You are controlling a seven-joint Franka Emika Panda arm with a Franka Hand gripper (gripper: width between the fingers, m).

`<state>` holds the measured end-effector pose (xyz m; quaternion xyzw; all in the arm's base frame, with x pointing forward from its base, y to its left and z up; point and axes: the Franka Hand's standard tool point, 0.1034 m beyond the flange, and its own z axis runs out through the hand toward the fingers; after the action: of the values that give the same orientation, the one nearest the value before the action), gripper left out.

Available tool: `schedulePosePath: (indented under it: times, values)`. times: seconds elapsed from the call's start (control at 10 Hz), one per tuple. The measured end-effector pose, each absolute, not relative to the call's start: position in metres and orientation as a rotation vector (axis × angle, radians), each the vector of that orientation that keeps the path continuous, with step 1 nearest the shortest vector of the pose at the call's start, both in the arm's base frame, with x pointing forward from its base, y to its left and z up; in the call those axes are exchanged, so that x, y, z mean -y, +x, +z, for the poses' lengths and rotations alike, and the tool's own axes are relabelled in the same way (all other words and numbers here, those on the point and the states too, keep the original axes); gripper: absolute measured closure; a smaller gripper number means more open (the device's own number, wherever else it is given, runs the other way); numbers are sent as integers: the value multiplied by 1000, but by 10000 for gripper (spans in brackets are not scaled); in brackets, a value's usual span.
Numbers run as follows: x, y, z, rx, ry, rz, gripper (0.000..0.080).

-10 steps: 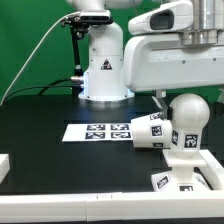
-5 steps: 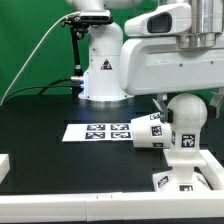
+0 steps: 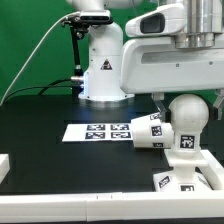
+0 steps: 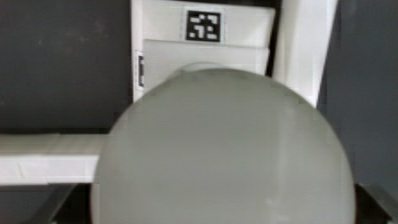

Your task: Assemble lamp

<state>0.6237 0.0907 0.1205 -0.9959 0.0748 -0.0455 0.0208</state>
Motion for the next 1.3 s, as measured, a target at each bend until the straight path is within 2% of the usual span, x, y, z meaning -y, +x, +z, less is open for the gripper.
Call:
schedulePosePath:
  times: [0.4, 0.9, 1.1, 1.3]
  values:
    - [-93, 622, 120, -1084, -2852, -101, 232]
    - [-93, 622, 119, -1409, -2689, -77, 232]
    - [-92, 622, 118, -1834, -2350, 13, 232]
    - [-92, 621, 118, -1837, -2334, 25, 226]
